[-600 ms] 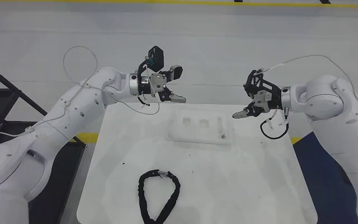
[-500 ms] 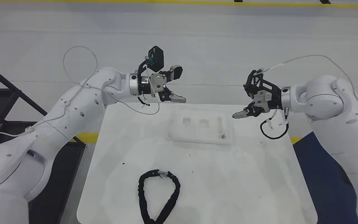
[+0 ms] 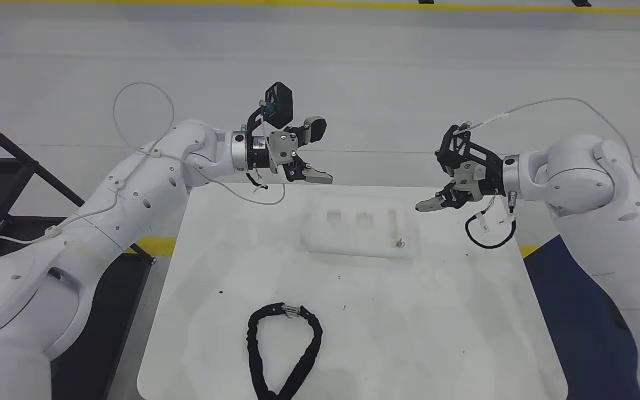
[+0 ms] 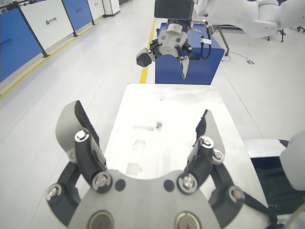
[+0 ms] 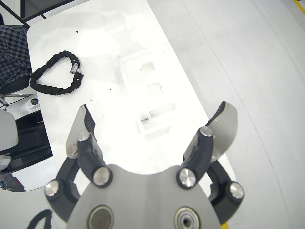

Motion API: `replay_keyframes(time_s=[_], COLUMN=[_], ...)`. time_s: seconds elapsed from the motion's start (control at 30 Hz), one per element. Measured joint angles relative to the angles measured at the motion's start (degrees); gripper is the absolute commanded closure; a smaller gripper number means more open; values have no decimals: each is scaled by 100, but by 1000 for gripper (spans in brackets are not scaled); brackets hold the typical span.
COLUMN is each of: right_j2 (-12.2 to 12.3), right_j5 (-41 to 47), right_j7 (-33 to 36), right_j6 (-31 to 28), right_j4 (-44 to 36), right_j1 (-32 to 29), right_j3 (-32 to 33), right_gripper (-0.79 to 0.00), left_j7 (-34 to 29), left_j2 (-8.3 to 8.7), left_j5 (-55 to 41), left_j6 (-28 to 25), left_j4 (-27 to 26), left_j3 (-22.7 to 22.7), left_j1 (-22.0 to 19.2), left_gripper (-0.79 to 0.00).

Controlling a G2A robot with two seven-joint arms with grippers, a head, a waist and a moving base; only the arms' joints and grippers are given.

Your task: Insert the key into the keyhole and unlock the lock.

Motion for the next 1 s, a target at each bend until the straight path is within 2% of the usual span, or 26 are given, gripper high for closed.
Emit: replay_keyframes(time_s=[0.13, 0.23, 0.47, 0.67, 0.77, 1.0], right_j2=[0, 5, -19, -121, -203, -383], right_j5=[-44, -52, 302, 382, 355, 196], right_j7=[-219, -201, 450, 837, 857, 431], right_j6=[337, 991, 2983, 4188, 4515, 4861], right_j4=[9, -74, -449, -486, -426, -154], right_j1=[-137, -260, -626, -802, -837, -884], right_j3=[30, 26, -137, -508, -745, -1129], right_gripper=[-785, -785, -785, -785, -785, -785], left_j7=[0, 0, 0, 0, 0, 0], left_j2=[0, 0, 0, 0, 0, 0], left_j5=[0, 0, 0, 0, 0, 0], left_j6=[0, 0, 0, 0, 0, 0], left_j4=[0, 0, 0, 0, 0, 0], left_j3=[0, 0, 0, 0, 0, 0], left_j1=[0, 0, 0, 0, 0, 0], left_gripper=[-785, -785, -785, -785, -785, -785])
